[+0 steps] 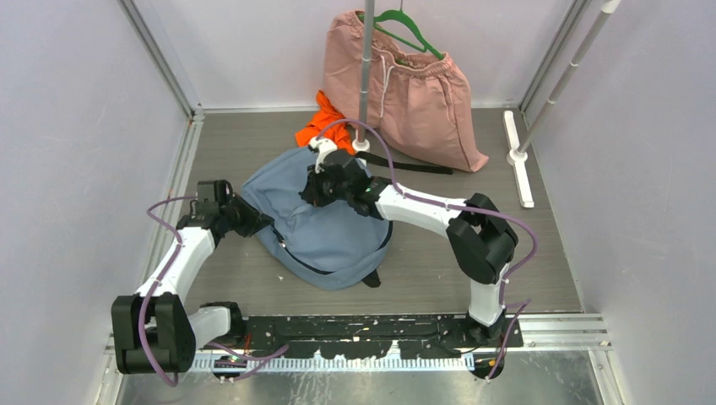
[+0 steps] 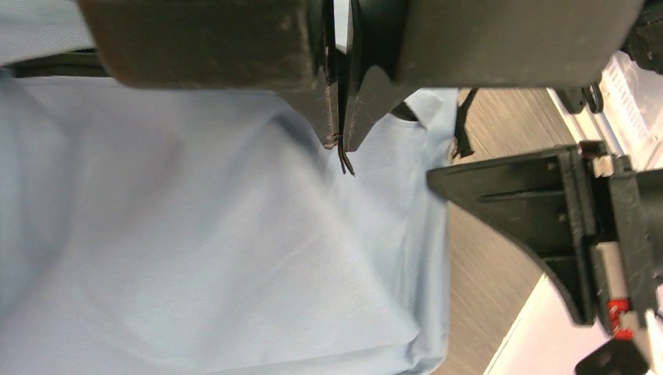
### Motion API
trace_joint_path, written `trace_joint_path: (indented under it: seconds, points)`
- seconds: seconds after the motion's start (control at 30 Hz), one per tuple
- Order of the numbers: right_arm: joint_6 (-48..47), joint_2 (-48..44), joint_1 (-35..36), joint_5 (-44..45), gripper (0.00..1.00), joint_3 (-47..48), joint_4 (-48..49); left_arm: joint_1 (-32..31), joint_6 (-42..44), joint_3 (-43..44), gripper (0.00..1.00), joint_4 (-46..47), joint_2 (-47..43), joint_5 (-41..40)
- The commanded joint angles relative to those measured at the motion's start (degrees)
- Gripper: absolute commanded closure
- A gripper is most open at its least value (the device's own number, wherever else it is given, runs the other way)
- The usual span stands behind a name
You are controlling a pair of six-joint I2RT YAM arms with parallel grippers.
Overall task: Pack the student bag
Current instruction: Zip the student bag at the center of the board.
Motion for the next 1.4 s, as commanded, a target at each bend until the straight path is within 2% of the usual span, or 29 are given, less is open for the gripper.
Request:
trace_joint_path:
  seconds: [0.0,0.27,0.67,0.93,1.13,1.23,1.37]
  points:
    - [2.27,-4.19,-4.64,-2.54,0.99,0.72,5.1,1.14,2.88,-0.79,1.0,-2.3,-2.41,-2.47]
    - [0.26,-5.22,-7.51,-2.58,0.99,0.36,3.04,2.9,4.74,-1.2,1.0,-5.33,-4.49,-2.71]
    - [6.18,-8.44,-20.49,-6.21,0.99,-7.06,8.29,9.45,11.28,2.15,1.0,-11.35,-6.57,0.69]
    - [4.21,-0.59,-23.62,-6.42,0.99,-5.2,5.18,13.98,13.81,4.16,1.0,-13.62,-6.43,2.79]
    - [1.98,3.76,-24.75,-7.2,0.99,-3.23,-0.11,14.57,14.57,4.47,1.0,-14.36,-7.42,5.43]
    - [3.06,1.28,-24.72,-9.33,0.99,-3.01,-0.52,14.57,14.62,5.95,1.0,-15.1,-8.73,7.91]
    - [3.38,-5.29,-24.63,-10.88,0.99,-1.81,-1.43,14.63,15.59,12.22,1.0,-18.77,-11.59,8.18]
